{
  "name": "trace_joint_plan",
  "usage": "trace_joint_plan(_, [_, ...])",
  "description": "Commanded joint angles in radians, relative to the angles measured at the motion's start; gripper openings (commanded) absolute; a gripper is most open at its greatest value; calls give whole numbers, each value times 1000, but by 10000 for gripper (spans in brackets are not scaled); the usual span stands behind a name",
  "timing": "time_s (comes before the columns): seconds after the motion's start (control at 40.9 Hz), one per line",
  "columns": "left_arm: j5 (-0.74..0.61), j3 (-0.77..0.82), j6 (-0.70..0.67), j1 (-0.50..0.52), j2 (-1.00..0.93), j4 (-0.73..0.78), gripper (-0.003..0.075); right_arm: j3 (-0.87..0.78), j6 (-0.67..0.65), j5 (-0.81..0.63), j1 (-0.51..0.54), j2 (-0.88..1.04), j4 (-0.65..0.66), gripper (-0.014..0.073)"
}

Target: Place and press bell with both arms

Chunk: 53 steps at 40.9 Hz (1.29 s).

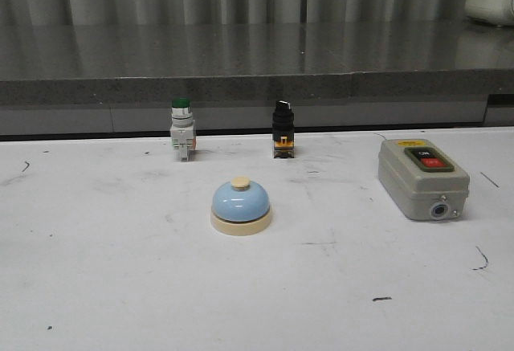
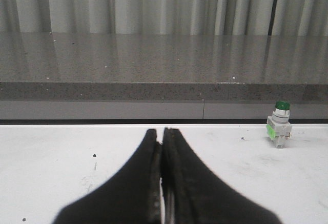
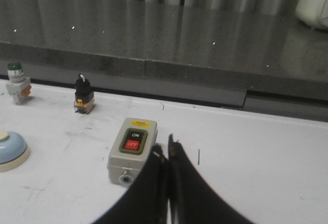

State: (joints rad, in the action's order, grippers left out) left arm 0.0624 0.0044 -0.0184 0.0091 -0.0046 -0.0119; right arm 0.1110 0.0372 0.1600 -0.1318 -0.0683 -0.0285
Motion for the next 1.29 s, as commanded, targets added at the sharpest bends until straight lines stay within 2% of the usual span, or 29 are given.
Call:
trace_joint_plan(0.0, [-87,24,3,-5,-17,-8,-20,-58,10,-195,33,56,9,-69])
trace_joint_plan(0.122, [-87,24,3,-5,-17,-8,-20,-135,10,-261,57,97,9,-69])
trace_joint_plan(0.684, [-87,24,3,-5,-17,-8,-20,-131,-3,-261,58,95,7,-69])
trace_joint_plan(0.879, [-87,24,3,-5,-17,-8,-20,-131,-10,-262,58,95,-60,-69])
trace_joint_plan(1.27, [-87,24,3,-5,-17,-8,-20,-131,-10,-262,72,95,-60,-69])
